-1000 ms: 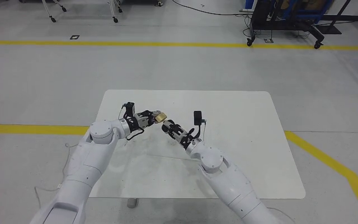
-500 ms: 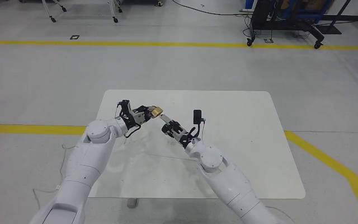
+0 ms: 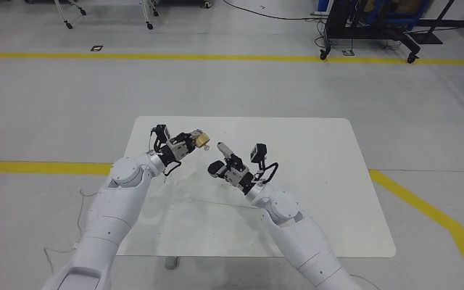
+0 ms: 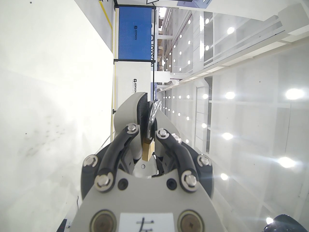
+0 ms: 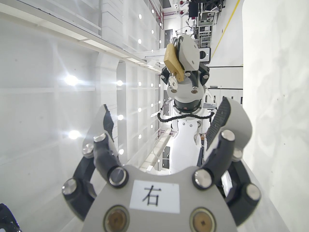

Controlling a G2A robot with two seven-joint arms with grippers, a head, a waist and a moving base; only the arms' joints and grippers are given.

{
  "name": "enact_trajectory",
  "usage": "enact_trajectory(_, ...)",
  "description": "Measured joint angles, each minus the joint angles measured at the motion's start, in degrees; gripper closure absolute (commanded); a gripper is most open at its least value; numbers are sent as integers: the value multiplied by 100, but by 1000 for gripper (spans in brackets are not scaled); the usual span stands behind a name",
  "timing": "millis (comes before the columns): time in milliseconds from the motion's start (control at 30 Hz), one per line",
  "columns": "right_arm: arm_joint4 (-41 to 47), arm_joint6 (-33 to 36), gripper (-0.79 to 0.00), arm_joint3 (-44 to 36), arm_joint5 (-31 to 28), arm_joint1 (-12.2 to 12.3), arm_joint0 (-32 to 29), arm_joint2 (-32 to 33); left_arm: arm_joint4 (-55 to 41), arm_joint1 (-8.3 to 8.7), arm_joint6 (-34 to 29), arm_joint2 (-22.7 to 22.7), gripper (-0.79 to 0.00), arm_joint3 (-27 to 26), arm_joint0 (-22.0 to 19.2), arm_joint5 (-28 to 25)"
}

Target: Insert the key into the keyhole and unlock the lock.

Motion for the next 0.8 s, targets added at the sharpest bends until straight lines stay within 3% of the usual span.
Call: enact_trajectory(800, 291, -168, 0, 478, 180, -117, 382, -206, 223, 2, -112, 47, 0, -48, 5, -7)
